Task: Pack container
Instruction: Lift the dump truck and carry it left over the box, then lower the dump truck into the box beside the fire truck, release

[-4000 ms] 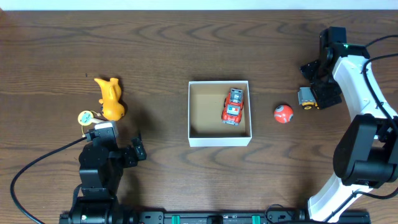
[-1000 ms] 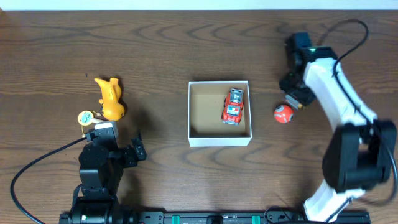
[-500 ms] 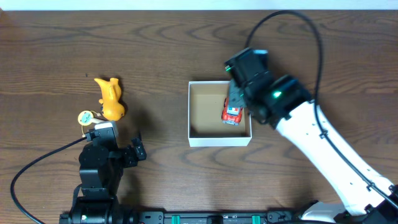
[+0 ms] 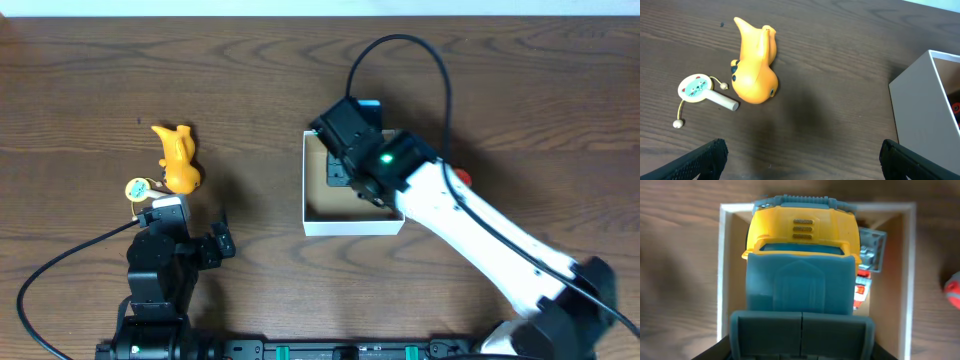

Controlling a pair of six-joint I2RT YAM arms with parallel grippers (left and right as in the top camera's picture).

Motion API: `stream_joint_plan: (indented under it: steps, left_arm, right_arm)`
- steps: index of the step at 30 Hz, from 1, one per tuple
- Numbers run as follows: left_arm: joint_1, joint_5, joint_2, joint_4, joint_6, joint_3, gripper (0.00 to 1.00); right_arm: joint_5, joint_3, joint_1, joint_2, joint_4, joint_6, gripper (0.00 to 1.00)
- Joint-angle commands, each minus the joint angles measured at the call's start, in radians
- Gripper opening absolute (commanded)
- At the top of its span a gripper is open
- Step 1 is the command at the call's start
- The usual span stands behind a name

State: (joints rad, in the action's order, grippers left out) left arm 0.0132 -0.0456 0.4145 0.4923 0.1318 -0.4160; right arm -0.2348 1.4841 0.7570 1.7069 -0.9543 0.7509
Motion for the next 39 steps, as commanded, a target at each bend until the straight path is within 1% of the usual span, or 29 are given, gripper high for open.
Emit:
stream_joint_plan:
  steps: [1, 10, 25, 28, 30, 33, 36, 38, 39]
  left_arm:
    - [-0.005, 0.000, 0.001, 0.002, 0.013, -0.024, 0.98]
    - [-0.005, 0.001, 0.001, 0.009, 0.013, -0.024, 0.98]
    - [-0.005, 0.001, 0.001, 0.023, 0.013, -0.024, 0.98]
    - [-0.005, 0.001, 0.001, 0.023, 0.013, -0.024, 0.98]
    - [-0.005, 0.001, 0.001, 0.023, 0.013, -0.024, 0.98]
    - [-0.005, 0.001, 0.001, 0.023, 0.013, -0.024, 0.98]
    - [-0.005, 0.001, 0.001, 0.023, 0.013, -0.024, 0.98]
    - [-0.005, 0.001, 0.001, 0.023, 0.013, -0.024, 0.98]
    - [-0.005, 0.001, 0.001, 0.023, 0.013, -0.024, 0.98]
  right_arm:
    - [0.000, 0.006, 0.004, 0.064, 0.006, 0.042, 0.01]
    - [0.015, 0.006, -0.004, 0.172, 0.046, 0.064, 0.01]
    - [0.014, 0.006, -0.064, 0.237, 0.061, 0.051, 0.01]
    - [0.015, 0.006, -0.078, 0.240, 0.065, 0.025, 0.01]
    - [0.016, 0.006, -0.089, 0.240, 0.064, 0.009, 0.04]
    - [0.026, 0.006, -0.092, 0.240, 0.065, -0.029, 0.18]
    - [0.026, 0.006, -0.090, 0.240, 0.066, -0.054, 0.27]
    - [0.027, 0.006, -0.088, 0.240, 0.071, -0.073, 0.35]
    - [0.027, 0.006, -0.088, 0.240, 0.072, -0.080, 0.37]
